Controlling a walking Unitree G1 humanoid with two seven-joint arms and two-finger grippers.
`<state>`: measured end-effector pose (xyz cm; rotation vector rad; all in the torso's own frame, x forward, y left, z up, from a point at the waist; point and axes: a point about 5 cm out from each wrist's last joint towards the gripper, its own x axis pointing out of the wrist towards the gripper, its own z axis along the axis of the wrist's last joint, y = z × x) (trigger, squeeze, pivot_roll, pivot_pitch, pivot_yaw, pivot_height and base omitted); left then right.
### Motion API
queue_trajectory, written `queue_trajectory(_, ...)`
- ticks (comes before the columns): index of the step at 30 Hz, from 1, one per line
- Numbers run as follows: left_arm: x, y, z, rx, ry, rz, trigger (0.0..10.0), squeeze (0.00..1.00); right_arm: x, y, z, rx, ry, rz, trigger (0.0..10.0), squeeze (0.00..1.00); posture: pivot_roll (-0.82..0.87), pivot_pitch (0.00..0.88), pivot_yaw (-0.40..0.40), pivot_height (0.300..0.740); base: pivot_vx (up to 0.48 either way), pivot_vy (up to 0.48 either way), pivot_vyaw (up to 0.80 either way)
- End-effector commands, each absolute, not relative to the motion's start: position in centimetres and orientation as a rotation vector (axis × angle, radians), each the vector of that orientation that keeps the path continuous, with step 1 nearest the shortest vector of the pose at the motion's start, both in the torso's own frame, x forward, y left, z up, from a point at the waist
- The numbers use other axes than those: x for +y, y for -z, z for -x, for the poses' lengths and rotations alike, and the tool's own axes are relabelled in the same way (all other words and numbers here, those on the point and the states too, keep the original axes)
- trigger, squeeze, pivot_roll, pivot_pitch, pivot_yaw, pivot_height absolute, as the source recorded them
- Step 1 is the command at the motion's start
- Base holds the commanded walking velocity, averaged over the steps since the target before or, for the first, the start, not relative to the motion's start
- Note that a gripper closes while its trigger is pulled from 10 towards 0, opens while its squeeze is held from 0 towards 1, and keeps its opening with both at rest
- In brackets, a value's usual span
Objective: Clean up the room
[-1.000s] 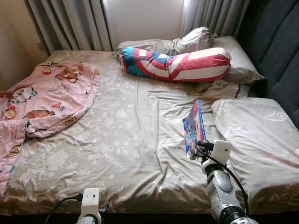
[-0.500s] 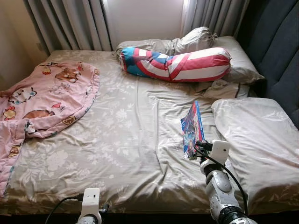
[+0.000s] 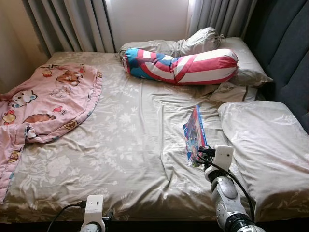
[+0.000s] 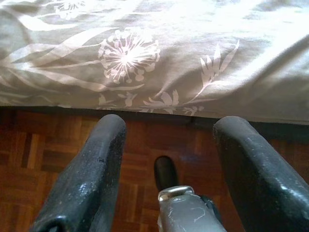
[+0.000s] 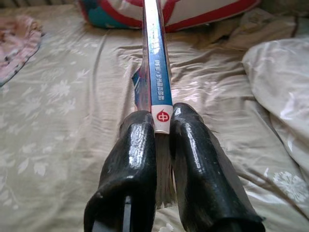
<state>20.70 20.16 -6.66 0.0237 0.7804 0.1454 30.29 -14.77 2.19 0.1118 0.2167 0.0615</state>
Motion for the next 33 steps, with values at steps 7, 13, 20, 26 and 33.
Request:
queue_trajectory(7, 20.36, 6.71, -20.56, 0.781, -0.167, -0.013, 10.0, 0.00, -14.30, -2.83, -30.71, 0.186, -0.104, -0.088, 10.0, 0.00, -0.11, 0.033, -0.021, 0.740, 0.000, 0.000, 0.00)
queue_trajectory(13, 20.29, 6.70, -20.58, 0.781, -0.163, -0.013, 10.0, 0.00, -14.40, -2.74, -30.71, 0.197, -0.093, -0.096, 10.0, 0.00, -0.11, 0.031, -0.021, 0.740, 0.000, 0.000, 0.00)
queue_trajectory(20, 20.23, 6.69, -20.62, 0.782, -0.154, -0.028, 10.0, 0.00, -14.36, -2.69, -30.74, 0.207, -0.096, -0.093, 10.0, 0.00, -0.11, 0.027, -0.021, 0.740, 0.000, 0.000, -0.56)
queue_trajectory(26, 20.16, 6.67, -20.66, 0.781, -0.149, -0.035, 10.0, 0.00, -14.35, -2.67, -30.75, 0.209, -0.096, -0.090, 10.0, 0.00, -0.11, 0.022, -0.020, 0.740, 0.000, -0.347, -0.79)
queue_trajectory(33, 20.09, 6.66, -20.69, 0.778, -0.150, -0.031, 10.0, 0.00, -14.46, -2.83, -30.78, 0.194, -0.091, -0.094, 10.0, 0.00, -0.11, 0.021, -0.021, 0.740, 0.000, 0.000, -0.28)
